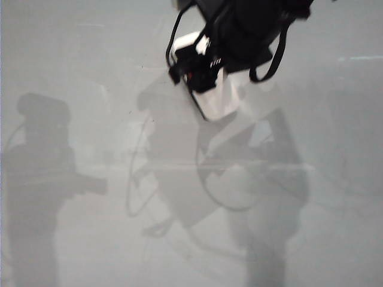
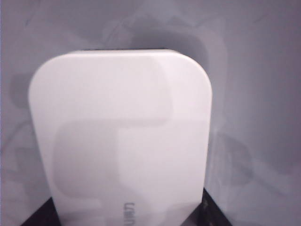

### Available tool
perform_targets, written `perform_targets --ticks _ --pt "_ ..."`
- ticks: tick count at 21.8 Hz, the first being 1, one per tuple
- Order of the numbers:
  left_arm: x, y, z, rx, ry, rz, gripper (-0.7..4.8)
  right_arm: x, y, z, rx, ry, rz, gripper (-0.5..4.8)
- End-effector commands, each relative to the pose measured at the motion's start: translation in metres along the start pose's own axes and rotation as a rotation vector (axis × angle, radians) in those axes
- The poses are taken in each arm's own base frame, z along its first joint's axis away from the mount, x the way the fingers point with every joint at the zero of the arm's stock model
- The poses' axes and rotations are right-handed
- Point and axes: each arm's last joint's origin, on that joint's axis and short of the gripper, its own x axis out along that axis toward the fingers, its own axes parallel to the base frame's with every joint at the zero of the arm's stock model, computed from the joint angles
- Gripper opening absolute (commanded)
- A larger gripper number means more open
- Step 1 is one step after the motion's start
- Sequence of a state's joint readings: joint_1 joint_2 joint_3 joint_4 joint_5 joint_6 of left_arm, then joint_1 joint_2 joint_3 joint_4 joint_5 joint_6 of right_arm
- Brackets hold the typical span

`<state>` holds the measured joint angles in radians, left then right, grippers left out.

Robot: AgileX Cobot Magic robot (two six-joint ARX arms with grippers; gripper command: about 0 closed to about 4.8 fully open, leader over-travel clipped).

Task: Grab the whiteboard eraser that is attached to the surface of the whiteboard and use it to clean the writing on the whiteboard.

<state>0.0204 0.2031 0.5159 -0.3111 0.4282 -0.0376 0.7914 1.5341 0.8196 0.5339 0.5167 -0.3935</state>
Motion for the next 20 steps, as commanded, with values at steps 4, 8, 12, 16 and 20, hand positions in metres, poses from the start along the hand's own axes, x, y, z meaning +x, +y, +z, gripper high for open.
perform_targets --ticks 4,8,12,16,20 --pt "-0.001 -0.001 0.003 0.012 -0.016 -0.006 -0.06 0.008 0.009 -0.004 0.044 -0.023 0.047 2.0" --pt "-0.001 0.0 0.003 0.012 -0.017 -0.003 -0.06 0.011 0.013 -0.008 0.049 -0.014 0.07 2.01" --pt "-0.001 0.0 0.003 0.012 -0.017 -0.003 -0.06 0.008 0.008 -0.006 0.047 0.036 -0.079 2.02" --pt "-0.001 0.0 0.003 0.012 -0.017 -0.003 -0.06 0.005 0.006 -0.002 0.063 0.023 -0.114 2.02" --pt "0.0 0.0 0.003 0.013 -0.019 -0.003 -0.06 0.023 0.014 0.004 0.057 0.026 -0.094 2.02"
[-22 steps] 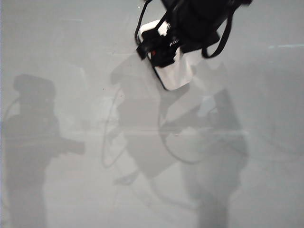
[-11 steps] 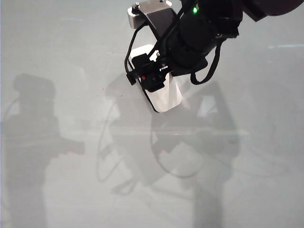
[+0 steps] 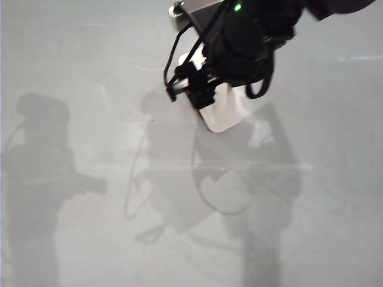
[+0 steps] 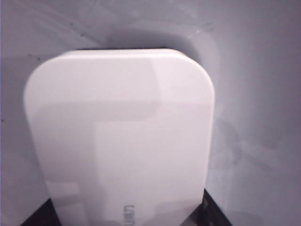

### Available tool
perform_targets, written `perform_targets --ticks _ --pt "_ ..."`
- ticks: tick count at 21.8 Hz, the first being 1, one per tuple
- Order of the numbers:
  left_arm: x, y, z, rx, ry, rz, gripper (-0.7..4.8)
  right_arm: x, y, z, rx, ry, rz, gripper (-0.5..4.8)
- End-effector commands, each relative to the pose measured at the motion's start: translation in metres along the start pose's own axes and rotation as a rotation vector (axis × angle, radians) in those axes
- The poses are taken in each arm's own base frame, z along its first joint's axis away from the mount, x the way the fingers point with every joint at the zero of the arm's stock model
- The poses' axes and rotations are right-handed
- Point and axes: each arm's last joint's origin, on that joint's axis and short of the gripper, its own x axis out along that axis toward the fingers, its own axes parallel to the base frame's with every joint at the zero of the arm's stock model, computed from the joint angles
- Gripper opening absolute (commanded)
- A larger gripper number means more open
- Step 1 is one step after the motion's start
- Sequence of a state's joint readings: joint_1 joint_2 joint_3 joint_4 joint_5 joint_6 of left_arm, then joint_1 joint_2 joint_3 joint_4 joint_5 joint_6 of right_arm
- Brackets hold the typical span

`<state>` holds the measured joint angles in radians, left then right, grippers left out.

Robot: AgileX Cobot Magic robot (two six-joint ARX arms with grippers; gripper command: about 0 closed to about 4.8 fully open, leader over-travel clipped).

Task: Grab the whiteboard eraser that is attached to the surface of the whiteboard and use it to clean the writing on the whiteboard.

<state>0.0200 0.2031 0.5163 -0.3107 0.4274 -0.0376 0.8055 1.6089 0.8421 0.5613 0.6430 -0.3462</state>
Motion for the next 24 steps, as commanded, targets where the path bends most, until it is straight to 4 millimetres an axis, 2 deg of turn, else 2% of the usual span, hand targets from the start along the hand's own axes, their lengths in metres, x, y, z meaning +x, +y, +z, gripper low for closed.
perform_targets --ticks 1,4,7,9,11,14,16,18,22,24 --pt "0.0 0.0 0.004 0.014 -0.021 -0.004 -0.06 0.016 0.007 0.016 0.032 -0.038 0.003 2.02" --pt "0.0 0.0 0.004 0.015 -0.023 -0.003 -0.06 0.033 0.02 0.031 0.033 -0.053 0.032 2.02" --pt "0.0 0.0 0.004 0.015 -0.023 -0.003 -0.06 0.039 0.033 0.038 0.015 -0.039 0.06 2.02" --pt "0.0 0.0 0.004 0.024 -0.02 -0.003 -0.06 0.031 0.044 0.04 0.005 -0.041 0.068 2.02" --pt "0.0 0.0 0.003 0.051 -0.018 -0.003 -0.06 0.014 0.055 0.047 -0.036 -0.024 -0.013 2.02" --pt "0.002 0.001 0.003 0.047 -0.01 0.003 -0.06 -0.019 0.062 0.061 -0.084 -0.001 -0.064 2.02" --pt "0.002 0.001 0.003 0.046 -0.01 0.008 -0.06 -0.031 0.05 0.063 -0.073 -0.001 -0.092 2.02" --pt "0.002 0.002 0.003 0.046 -0.01 0.031 -0.06 -0.043 0.031 0.057 -0.058 0.005 -0.127 2.02" --pt "0.002 0.002 0.003 0.047 -0.011 0.029 -0.06 -0.07 -0.025 0.037 0.021 -0.015 -0.201 2.02" --pt "0.002 0.002 0.003 0.047 -0.011 0.029 -0.06 -0.077 -0.053 0.027 0.065 -0.04 -0.216 2.02"
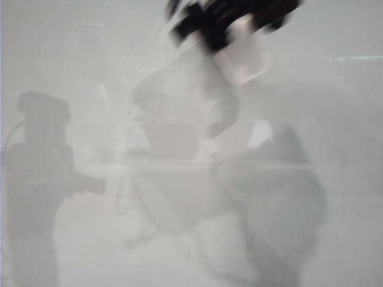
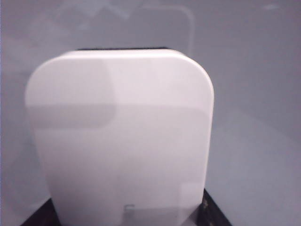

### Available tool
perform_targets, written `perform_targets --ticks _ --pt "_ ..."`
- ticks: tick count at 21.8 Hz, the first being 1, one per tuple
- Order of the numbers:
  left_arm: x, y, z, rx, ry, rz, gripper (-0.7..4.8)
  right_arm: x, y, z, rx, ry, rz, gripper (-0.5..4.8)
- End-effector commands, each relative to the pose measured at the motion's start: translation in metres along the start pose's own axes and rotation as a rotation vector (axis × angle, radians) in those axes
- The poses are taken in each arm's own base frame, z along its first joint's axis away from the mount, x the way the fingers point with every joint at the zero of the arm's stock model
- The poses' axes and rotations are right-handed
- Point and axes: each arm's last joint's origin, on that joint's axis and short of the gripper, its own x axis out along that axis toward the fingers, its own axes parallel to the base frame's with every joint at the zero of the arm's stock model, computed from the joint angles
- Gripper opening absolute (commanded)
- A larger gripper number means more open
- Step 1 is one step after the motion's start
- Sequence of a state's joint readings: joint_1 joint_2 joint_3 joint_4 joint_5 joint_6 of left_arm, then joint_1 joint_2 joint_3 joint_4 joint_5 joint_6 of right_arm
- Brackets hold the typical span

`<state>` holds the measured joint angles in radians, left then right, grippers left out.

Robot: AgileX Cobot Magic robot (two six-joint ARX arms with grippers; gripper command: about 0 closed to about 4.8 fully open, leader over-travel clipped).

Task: Grab the whiteboard eraser that is attached to the surface of the whiteboard and use it to clean the writing on the whiteboard.

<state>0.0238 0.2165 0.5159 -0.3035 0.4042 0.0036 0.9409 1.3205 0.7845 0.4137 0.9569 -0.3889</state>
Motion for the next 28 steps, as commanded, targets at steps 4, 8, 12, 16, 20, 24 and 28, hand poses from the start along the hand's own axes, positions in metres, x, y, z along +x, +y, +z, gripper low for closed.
perform_targets --ticks 4,8,12,16,20,24,28 --pt "-0.001 0.0 0.003 0.007 -0.016 0.002 -0.06 0.012 -0.073 -0.018 0.191 -0.048 -0.093 2.02" --pt "-0.001 0.0 0.003 0.007 -0.016 0.001 -0.06 0.033 -0.104 -0.026 0.244 -0.086 -0.107 2.02" --pt "-0.001 0.0 0.003 0.007 -0.017 0.001 -0.06 0.039 -0.116 -0.032 0.29 -0.073 -0.153 2.02" --pt "-0.001 0.0 0.003 0.006 -0.018 0.001 -0.06 0.039 -0.12 -0.033 0.304 -0.076 -0.171 2.02" --pt "-0.001 0.0 0.003 0.004 -0.018 0.001 -0.06 0.034 -0.123 -0.039 0.366 -0.104 -0.189 2.01" --pt "-0.001 0.0 0.003 0.004 -0.018 0.001 -0.06 0.034 -0.127 -0.047 0.361 -0.09 -0.207 2.01" --pt "-0.001 0.0 0.003 0.004 -0.017 0.001 -0.06 0.036 -0.135 -0.051 0.361 -0.079 -0.241 2.01"
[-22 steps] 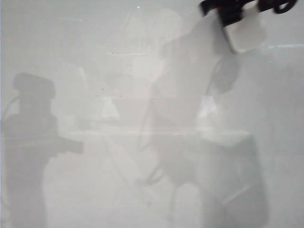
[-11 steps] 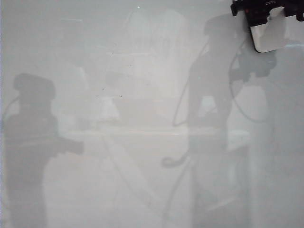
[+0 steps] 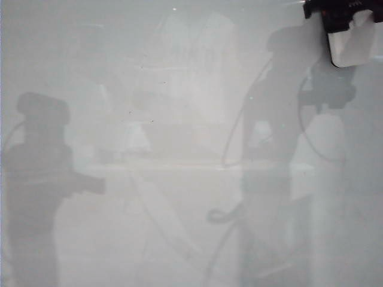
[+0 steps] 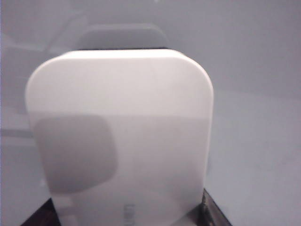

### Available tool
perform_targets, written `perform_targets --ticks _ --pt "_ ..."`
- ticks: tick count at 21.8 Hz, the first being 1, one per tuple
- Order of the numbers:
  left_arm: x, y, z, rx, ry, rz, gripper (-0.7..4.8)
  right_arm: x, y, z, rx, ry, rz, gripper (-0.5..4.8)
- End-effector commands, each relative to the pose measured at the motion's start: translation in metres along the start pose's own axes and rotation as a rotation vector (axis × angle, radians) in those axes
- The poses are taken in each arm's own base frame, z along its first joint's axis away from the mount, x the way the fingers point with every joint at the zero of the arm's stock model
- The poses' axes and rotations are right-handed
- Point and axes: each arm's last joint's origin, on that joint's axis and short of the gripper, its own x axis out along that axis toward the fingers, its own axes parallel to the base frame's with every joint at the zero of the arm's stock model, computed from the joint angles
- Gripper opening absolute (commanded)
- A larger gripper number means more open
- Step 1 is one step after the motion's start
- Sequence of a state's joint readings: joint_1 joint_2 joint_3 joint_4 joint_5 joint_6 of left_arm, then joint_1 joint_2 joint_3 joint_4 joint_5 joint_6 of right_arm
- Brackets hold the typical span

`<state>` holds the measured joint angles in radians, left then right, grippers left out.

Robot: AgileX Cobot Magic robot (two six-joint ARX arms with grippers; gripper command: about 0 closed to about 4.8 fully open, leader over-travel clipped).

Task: Grab the whiteboard eraser that is attached to the surface of the whiteboard and use it to clean the writing on the whiteboard.

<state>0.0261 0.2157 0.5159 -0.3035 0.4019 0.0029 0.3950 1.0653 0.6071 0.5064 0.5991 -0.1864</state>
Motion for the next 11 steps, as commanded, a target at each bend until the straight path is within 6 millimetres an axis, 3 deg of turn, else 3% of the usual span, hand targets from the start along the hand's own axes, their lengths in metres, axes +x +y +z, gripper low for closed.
perform_targets --ticks 1,11 --pt "-0.001 0.0 0.003 0.004 -0.016 -0.004 -0.06 0.003 -0.009 0.006 0.033 -0.037 -0.025 2.01" --pt "-0.001 0.0 0.003 0.004 -0.017 -0.003 -0.06 0.018 -0.033 0.0 0.126 -0.045 0.049 2.01"
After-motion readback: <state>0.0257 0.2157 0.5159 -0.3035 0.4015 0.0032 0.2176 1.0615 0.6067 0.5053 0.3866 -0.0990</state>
